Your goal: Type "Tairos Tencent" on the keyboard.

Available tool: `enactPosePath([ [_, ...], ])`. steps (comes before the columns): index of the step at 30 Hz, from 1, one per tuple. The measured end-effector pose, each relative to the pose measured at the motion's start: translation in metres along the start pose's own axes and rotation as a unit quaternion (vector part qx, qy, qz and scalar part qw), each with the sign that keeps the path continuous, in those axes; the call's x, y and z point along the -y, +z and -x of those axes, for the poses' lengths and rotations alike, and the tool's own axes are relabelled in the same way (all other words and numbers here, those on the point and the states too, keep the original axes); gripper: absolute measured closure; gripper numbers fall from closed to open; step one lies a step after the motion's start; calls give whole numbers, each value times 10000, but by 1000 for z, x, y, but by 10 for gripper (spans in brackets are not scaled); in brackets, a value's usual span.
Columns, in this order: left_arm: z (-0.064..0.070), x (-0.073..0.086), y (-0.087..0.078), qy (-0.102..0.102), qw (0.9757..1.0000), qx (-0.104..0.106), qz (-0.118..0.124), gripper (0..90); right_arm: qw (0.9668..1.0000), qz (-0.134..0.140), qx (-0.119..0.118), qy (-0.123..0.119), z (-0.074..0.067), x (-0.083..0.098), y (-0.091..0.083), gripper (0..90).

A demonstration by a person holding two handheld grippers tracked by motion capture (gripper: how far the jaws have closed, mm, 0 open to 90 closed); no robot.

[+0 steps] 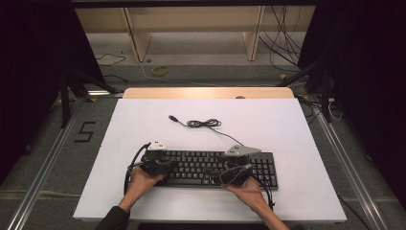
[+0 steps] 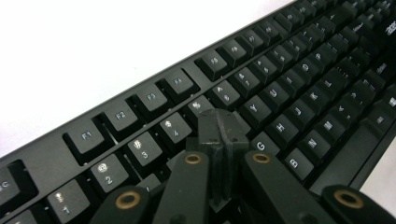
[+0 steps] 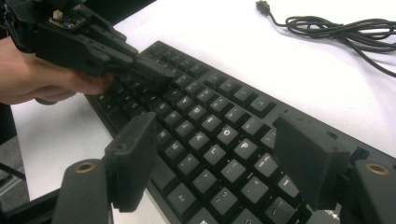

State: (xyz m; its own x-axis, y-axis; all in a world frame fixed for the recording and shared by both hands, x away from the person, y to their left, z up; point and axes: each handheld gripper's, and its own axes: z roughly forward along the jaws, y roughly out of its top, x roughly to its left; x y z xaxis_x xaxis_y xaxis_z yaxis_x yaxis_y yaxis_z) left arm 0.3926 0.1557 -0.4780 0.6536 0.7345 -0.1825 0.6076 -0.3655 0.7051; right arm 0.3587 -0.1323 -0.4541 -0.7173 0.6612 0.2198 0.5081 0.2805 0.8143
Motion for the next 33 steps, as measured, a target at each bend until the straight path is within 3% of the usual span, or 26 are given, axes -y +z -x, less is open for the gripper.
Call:
enactPosePath([
  [11, 1, 1, -3, -23, 9999, 3, 97, 886, 10000, -28, 20, 18, 0, 0, 3, 316],
  [19, 2, 0, -15, -131, 9995, 51, 297, 792, 10000, -18, 27, 40, 1, 0, 5, 317],
  [27, 1, 3, -25, -317, 9979, 239, 505, 558, 10000, -64, 36, 32, 2, -2, 7, 329],
  [33, 1, 5, -32, -401, 9951, 386, 813, 428, 9999, -144, 40, 19, 1, -3, 11, 367],
])
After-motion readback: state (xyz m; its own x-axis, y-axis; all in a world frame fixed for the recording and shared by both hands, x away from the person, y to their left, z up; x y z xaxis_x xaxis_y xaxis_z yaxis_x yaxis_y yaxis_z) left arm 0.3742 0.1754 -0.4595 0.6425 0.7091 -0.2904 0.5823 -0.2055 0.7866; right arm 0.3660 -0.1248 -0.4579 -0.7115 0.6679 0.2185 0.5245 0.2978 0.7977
